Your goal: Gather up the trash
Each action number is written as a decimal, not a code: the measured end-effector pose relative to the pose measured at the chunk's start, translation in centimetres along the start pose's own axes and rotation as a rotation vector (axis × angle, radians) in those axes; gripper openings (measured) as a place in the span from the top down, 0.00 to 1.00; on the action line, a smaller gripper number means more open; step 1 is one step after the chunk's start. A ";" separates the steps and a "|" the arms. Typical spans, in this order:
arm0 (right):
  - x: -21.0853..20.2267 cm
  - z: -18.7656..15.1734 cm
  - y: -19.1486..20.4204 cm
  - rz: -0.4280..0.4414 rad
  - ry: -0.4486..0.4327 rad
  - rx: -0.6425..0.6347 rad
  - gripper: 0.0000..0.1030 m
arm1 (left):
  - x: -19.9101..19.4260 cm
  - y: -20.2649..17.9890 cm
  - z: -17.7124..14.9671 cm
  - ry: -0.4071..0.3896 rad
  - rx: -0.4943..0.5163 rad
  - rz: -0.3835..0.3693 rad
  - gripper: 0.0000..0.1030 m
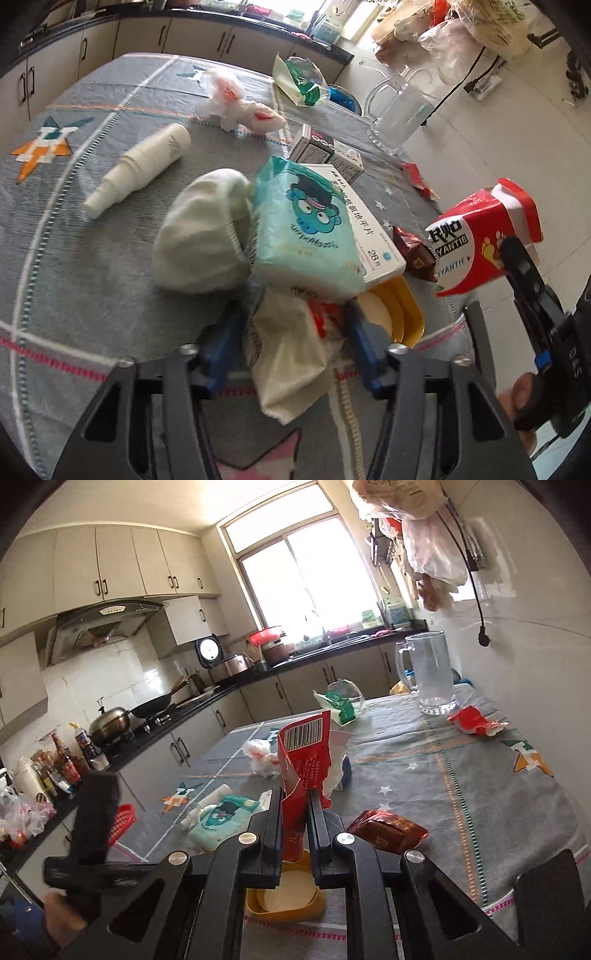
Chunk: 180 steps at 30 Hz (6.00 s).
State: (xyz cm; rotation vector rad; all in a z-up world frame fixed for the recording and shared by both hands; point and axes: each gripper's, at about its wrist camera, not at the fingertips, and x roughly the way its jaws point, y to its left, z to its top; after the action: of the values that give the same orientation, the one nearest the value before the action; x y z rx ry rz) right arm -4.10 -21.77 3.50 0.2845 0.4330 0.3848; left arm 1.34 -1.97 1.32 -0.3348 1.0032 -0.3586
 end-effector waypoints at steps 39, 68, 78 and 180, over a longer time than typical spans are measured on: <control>0.1 -1.7 3.8 0.117 0.022 -0.197 0.88 | -6.9 0.3 -5.9 -0.187 0.162 0.103 0.65; -1.3 -4.0 9.6 0.210 0.079 -0.174 0.88 | -14.0 2.4 -7.4 -0.423 0.202 0.299 0.65; -1.7 -4.3 11.0 0.226 0.096 -0.186 0.88 | -15.4 3.2 -8.1 -0.444 0.185 0.312 0.65; 26.1 -6.8 34.8 0.455 0.616 -0.176 0.85 | -23.6 31.0 -4.4 -0.466 -0.236 0.537 0.64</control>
State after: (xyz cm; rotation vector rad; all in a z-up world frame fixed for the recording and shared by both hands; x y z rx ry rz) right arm 4.28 21.40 0.47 0.0822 0.9368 0.9607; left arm -9.74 35.53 3.56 -0.3272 0.6384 0.3185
